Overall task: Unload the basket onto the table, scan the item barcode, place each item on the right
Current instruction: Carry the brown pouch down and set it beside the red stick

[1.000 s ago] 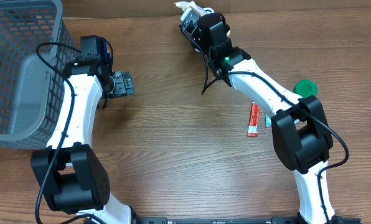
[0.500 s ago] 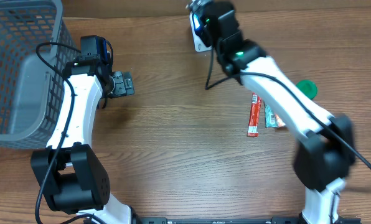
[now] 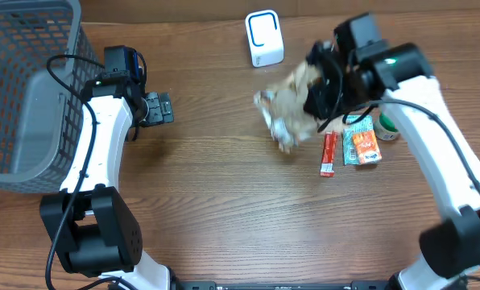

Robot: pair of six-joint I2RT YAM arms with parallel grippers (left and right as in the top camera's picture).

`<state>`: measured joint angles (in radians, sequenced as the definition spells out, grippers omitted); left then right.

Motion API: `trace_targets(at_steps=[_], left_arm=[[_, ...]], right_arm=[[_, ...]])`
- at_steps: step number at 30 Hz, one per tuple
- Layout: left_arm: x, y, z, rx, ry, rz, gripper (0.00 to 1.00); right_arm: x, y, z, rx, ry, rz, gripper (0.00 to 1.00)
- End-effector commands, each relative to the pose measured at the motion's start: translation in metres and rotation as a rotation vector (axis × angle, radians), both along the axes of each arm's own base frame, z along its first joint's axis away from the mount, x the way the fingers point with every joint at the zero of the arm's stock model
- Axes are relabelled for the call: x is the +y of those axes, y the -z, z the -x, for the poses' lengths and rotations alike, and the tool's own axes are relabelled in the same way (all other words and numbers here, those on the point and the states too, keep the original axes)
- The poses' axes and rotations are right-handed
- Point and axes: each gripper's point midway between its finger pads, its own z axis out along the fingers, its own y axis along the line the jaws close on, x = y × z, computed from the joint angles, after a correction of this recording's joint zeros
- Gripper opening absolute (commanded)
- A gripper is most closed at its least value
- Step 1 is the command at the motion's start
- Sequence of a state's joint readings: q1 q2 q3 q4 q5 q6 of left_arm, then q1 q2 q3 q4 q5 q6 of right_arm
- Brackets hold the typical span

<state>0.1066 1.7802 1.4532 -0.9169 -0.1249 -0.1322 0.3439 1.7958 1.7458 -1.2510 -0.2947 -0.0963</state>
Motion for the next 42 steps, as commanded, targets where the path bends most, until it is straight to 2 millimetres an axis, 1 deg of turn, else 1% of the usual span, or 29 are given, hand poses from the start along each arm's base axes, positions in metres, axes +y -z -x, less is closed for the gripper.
trace_targets(at_steps=[1,2,4,6,7,8,9,10,11,12,15,18,20,21,24,26,42], left_arm=[[0.003,-0.015,-0.004,-0.041,-0.008,-0.012,1.00],[0.003,-0.015,-0.004,-0.041,-0.008,-0.012,1.00],[0.003,-0.015,-0.004,-0.041,-0.008,-0.012,1.00],[0.003,-0.015,-0.004,-0.041,-0.008,-0.012,0.99],[0.003,-0.015,-0.004,-0.041,-0.008,-0.012,0.99],[0.003,-0.015,-0.004,-0.041,-0.008,-0.012,1.00],[0.003,-0.015,-0.004,-0.041,-0.008,-0.012,1.00],[0.003,-0.015,-0.004,-0.041,-0.008,-0.012,1.00],[0.003,-0.015,-0.004,-0.041,-0.008,-0.012,1.00],[0.003,-0.015,-0.004,-0.041,-0.008,-0.012,1.00],[0.003,-0.015,-0.004,-0.041,-0.008,-0.012,1.00],[0.003,-0.015,-0.004,-0.042,-0.008,-0.013,1.00],[0.003,-0.015,-0.004,-0.042,-0.008,-0.012,0.99],[0.003,-0.015,-0.004,-0.042,-0.008,-0.012,0.99],[0.003,-0.015,-0.004,-0.041,-0.009,-0.012,0.99],[0.003,-0.015,-0.004,-0.042,-0.008,-0.012,1.00],[0.003,-0.015,-0.004,-0.041,-0.008,-0.012,0.99]], right_arm=[[0.005,0.040,0.014,0.102,-0.048,-0.027,0.04],[0.001,0.055,0.014,0.102,-0.061,0.002,0.04],[-0.008,0.078,0.011,0.086,-0.073,0.062,0.04],[-0.018,0.095,0.007,0.061,-0.057,0.123,0.04],[-0.022,0.100,0.005,0.050,-0.049,0.145,0.06],[-0.025,0.104,0.003,0.043,-0.044,0.163,0.25],[-0.026,0.104,0.003,0.041,-0.042,0.170,0.43],[-0.027,0.104,0.003,0.042,-0.041,0.172,0.71],[-0.027,0.102,0.002,0.037,-0.036,0.171,0.97],[-0.029,0.099,-0.001,0.029,-0.017,0.181,1.00],[-0.047,0.082,-0.019,-0.047,0.093,0.271,1.00],[-0.064,0.059,-0.038,-0.135,0.207,0.344,1.00],[-0.070,0.048,-0.045,-0.174,0.262,0.362,1.00],[-0.070,0.046,-0.046,-0.178,0.276,0.358,1.00],[-0.069,0.047,-0.044,-0.155,0.329,0.336,1.00],[-0.069,0.049,-0.040,-0.138,0.325,0.333,1.00],[-0.068,0.048,-0.042,-0.144,0.326,0.331,1.00]])
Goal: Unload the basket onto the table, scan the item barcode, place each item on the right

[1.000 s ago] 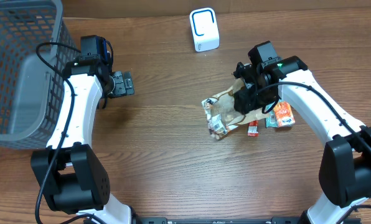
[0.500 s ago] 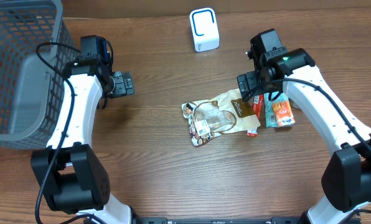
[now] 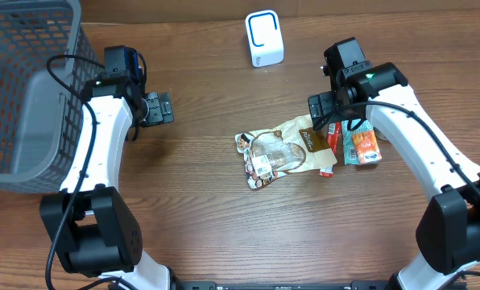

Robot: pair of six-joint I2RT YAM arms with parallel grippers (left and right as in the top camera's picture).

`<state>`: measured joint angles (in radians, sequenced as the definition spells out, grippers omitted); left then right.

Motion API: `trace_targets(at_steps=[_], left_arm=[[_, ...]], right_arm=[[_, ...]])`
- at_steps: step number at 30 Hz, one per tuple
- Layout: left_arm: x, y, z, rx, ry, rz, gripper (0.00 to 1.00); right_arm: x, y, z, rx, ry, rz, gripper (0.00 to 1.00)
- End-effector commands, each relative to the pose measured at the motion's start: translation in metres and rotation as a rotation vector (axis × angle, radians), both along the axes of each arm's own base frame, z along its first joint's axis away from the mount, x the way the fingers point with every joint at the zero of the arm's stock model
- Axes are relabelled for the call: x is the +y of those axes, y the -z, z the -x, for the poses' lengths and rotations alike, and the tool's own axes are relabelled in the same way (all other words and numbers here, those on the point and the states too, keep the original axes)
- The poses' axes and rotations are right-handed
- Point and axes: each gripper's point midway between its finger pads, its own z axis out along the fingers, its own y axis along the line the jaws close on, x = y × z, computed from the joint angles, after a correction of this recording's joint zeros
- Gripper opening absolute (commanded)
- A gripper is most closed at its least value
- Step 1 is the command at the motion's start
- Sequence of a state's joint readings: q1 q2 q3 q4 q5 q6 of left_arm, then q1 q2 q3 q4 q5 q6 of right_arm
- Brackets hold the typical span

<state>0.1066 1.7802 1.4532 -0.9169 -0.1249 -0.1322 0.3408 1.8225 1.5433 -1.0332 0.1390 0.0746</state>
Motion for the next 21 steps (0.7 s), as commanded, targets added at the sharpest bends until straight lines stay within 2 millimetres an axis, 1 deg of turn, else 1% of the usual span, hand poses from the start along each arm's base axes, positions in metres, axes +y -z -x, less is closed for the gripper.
trace_targets(at_steps=[1,8,10,11,12,15,19,21], left_arm=[[0.003,-0.015,-0.004,-0.041,-0.008,-0.012,0.99],[0.003,-0.015,-0.004,-0.042,-0.009,-0.012,0.99],[0.003,-0.015,-0.004,-0.041,-0.008,-0.012,0.99],[0.003,-0.015,-0.004,-0.041,-0.009,-0.012,1.00],[0.003,-0.015,-0.004,-0.042,-0.008,-0.012,0.99],[0.003,-0.015,-0.004,-0.041,-0.009,-0.012,1.00],[0.003,-0.015,-0.004,-0.042,-0.009,-0.012,0.99],[0.003,-0.015,-0.004,-0.042,-0.008,-0.012,1.00]], right_arm=[[-0.002,-0.019,-0.006,-0.055,0.015,-0.008,1.00],[-0.002,-0.018,-0.006,-0.054,0.016,-0.008,1.00],[-0.002,-0.025,-0.006,-0.070,0.016,-0.014,1.00],[-0.003,-0.033,-0.005,-0.089,0.016,-0.020,1.00],[-0.003,-0.042,-0.004,-0.109,0.016,-0.028,1.00],[-0.005,-0.079,0.002,-0.197,0.017,-0.059,1.00],[-0.013,-0.144,0.022,-0.359,0.019,-0.117,1.00],[-0.019,-0.179,0.038,-0.451,0.020,-0.150,1.00]])
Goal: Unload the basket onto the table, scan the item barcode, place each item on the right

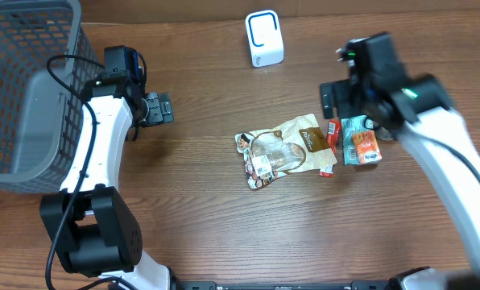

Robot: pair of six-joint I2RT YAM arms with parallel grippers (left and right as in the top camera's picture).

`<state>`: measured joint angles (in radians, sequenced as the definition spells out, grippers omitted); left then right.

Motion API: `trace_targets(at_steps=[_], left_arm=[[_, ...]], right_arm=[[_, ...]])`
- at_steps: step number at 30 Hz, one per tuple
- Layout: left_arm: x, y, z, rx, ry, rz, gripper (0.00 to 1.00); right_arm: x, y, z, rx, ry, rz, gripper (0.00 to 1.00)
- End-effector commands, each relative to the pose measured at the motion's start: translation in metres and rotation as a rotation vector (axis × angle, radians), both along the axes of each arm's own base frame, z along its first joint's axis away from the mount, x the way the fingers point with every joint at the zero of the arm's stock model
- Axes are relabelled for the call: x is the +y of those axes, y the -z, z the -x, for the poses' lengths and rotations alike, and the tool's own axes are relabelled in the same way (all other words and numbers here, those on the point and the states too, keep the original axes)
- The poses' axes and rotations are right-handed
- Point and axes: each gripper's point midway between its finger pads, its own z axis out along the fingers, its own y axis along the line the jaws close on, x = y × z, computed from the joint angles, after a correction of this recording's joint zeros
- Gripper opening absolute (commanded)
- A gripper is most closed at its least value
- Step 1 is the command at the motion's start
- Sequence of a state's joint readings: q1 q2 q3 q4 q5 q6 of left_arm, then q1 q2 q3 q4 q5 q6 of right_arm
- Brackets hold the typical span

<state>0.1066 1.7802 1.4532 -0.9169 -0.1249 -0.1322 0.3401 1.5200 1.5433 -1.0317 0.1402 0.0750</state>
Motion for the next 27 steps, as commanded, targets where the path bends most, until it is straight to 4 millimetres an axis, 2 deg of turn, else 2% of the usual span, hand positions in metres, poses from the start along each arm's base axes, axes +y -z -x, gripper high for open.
trace_targets(at_steps=[1,4,8,9,13,16,20,23,27], left_arm=[[0.003,-0.015,-0.004,-0.042,-0.008,-0.012,1.00],[0.003,-0.015,-0.004,-0.041,-0.009,-0.012,1.00],[0.003,-0.015,-0.004,-0.041,-0.008,-0.012,1.00],[0.003,-0.015,-0.004,-0.041,-0.008,-0.012,1.00],[0.003,-0.015,-0.004,-0.041,-0.008,-0.012,1.00],[0.003,-0.015,-0.004,-0.041,-0.009,-0.012,0.99],[0.003,-0.015,-0.004,-0.041,-0.008,-0.012,1.00],[0.003,-0.015,-0.004,-0.041,-0.008,-0.012,0.99],[0.003,-0.015,-0.004,-0.041,-0.008,-0.012,1.00]], right_arm=[[-0.014,-0.077,0.027,-0.205,0.019,-0.066,1.00],[-0.025,-0.124,0.058,-0.341,0.022,-0.113,1.00],[-0.051,-0.176,0.110,-0.518,0.047,-0.142,1.00],[-0.061,-0.189,0.131,-0.571,0.060,-0.153,1.00],[-0.084,-0.206,0.189,-0.676,0.080,-0.187,1.00],[-0.098,-0.205,0.219,-0.749,0.108,-0.202,1.00],[-0.110,-0.183,0.247,-0.809,0.146,-0.208,1.00],[-0.112,-0.155,0.251,-0.840,0.163,-0.211,1.00],[-0.108,-0.129,0.240,-0.926,0.154,-0.239,1.00]])
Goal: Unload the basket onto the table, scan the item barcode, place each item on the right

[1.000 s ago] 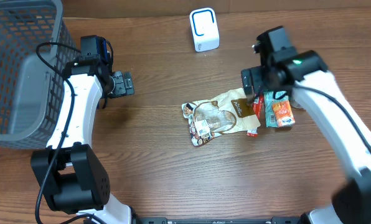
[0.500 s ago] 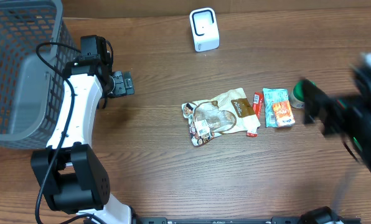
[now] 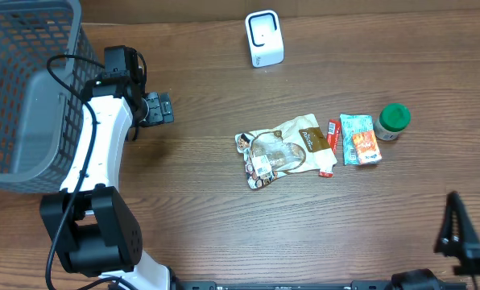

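Note:
A crumpled snack bag (image 3: 284, 149) lies flat in the middle of the table, a small white label facing up at its lower left. The white barcode scanner (image 3: 264, 38) stands at the back centre. My left gripper (image 3: 163, 108) hovers over the table left of centre, open and empty, far from the bag. Only a dark piece of my right arm (image 3: 459, 238) shows at the bottom right corner; its gripper is out of view.
A red stick packet (image 3: 330, 147), a teal packet (image 3: 360, 138) and a green-lidded jar (image 3: 393, 121) lie in a row right of the bag. A grey mesh basket (image 3: 22, 89) fills the far left.
My right arm has left the spot above the red and teal packets and now shows only at the bottom right corner. The jar is uncovered. The bag and my left arm have not moved.
My right gripper first held the snack bag up in the air right of the scanner. Then the bag lay on the table with the gripper above its right end. The gripper later stood higher over the packets, and now the arm is drawn back out of the scene.

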Robot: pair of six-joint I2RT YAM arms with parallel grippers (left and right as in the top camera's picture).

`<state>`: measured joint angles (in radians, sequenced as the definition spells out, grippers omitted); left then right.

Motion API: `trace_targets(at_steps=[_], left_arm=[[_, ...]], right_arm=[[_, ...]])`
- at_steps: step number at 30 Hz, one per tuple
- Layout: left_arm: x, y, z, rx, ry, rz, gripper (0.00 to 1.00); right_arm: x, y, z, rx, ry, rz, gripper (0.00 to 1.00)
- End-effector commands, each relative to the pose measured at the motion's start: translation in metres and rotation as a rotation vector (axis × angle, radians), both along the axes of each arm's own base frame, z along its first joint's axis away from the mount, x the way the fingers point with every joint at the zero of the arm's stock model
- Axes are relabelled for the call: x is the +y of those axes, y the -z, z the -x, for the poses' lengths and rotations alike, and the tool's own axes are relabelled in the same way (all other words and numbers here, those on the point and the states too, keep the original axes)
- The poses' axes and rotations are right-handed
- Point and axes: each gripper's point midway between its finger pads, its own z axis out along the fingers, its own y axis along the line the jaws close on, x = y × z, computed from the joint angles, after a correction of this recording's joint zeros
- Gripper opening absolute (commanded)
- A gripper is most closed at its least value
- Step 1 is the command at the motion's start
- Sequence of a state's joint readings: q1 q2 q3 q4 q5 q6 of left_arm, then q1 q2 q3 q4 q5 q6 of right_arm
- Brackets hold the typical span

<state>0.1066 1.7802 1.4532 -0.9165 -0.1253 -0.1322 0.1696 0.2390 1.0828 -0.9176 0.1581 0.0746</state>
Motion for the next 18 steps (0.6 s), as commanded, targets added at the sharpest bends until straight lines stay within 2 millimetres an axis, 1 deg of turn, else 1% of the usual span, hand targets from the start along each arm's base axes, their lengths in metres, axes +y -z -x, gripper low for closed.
trace_targets(at_steps=[1,5,7,9,11,13,18], left_arm=[[0.003,-0.015,-0.004,-0.041,-0.008,-0.012,1.00],[0.003,-0.015,-0.004,-0.041,-0.008,-0.012,1.00],[0.003,-0.015,-0.004,-0.041,-0.008,-0.012,1.00],[0.003,-0.015,-0.004,-0.041,-0.008,-0.012,1.00],[0.003,-0.015,-0.004,-0.041,-0.008,-0.012,1.00],[0.003,-0.015,-0.004,-0.041,-0.008,-0.012,1.00],[0.003,-0.015,-0.004,-0.041,-0.008,-0.012,1.00]], right_arm=[[0.008,0.026,-0.015,-0.062,-0.028,-0.006,1.00],[0.021,0.028,-0.041,-0.246,-0.079,-0.022,1.00],[0.028,0.029,-0.052,-0.345,-0.112,-0.026,1.00],[0.034,0.033,-0.059,-0.421,-0.139,-0.033,1.00],[0.039,0.044,-0.064,-0.467,-0.163,-0.030,1.00],[0.041,0.060,-0.071,-0.471,-0.170,-0.032,1.00],[0.043,0.105,-0.091,-0.363,-0.169,-0.027,1.00]])
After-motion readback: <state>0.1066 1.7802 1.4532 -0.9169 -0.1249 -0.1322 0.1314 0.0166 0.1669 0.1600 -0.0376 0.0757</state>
